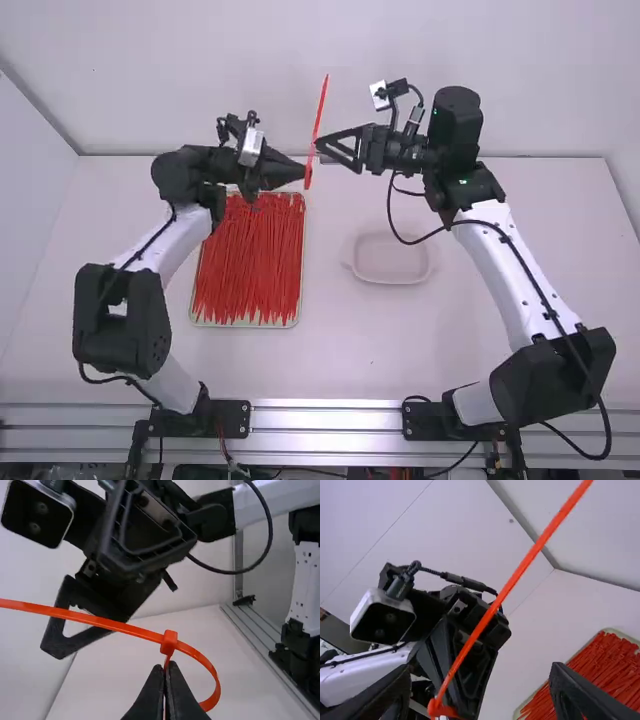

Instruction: Fasten the cable tie

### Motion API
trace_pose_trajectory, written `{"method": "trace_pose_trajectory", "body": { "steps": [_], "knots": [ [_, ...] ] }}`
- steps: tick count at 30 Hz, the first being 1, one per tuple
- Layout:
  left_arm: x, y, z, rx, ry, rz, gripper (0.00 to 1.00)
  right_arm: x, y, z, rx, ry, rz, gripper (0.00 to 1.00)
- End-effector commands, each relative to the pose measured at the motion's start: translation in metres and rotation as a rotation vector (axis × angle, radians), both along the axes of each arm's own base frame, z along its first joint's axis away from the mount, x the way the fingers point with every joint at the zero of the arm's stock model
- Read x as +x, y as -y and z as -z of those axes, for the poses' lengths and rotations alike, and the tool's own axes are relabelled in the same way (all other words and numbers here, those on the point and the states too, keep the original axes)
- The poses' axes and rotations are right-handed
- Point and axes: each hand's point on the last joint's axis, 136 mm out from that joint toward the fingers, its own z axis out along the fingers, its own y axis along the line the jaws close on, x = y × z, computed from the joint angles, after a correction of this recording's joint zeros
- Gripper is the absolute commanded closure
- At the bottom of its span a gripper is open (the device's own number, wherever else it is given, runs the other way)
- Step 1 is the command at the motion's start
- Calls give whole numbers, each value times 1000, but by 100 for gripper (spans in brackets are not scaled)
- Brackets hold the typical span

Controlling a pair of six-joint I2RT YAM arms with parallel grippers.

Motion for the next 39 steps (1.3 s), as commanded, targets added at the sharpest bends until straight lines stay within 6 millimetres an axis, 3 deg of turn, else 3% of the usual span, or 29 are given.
{"method": "trace_pose_trajectory", "body": {
  "steps": [1,7,16,23,30,31,32,33,34,35,37,39],
  "knots": [
    [-2,-1,-19,-14,63,-12,98,-8,-8,2,3,8,-31,28],
    [12,-1,-21,-45,15,-52,98,-15,-21,-8,73,27,-64,37],
    [11,-1,-21,-43,23,-49,98,-18,-26,-11,87,43,-72,54],
    [13,-1,-23,-55,15,-62,98,-18,-25,-11,84,57,-70,100],
    [14,-1,-24,-61,13,-67,96,-17,-25,-11,82,67,-70,100],
    [14,-1,-24,-61,13,-67,87,-17,-24,-11,80,76,-69,100],
    [14,-1,-24,-60,13,-67,85,-17,-24,-11,80,76,-68,100],
    [14,-1,-24,-61,11,-68,62,-15,-21,-11,79,82,-60,100],
    [16,-1,-25,-66,-1,-74,50,-12,-19,-10,78,81,-52,100],
    [17,-1,-25,-71,-13,-79,47,-11,-17,-10,77,81,-48,100],
    [33,-5,-24,-100,-120,-135,3,-3,-6,-9,73,85,-19,100],
    [38,-7,-23,-104,-142,-150,1,1,-1,-7,72,81,-5,100]
  ]
}}
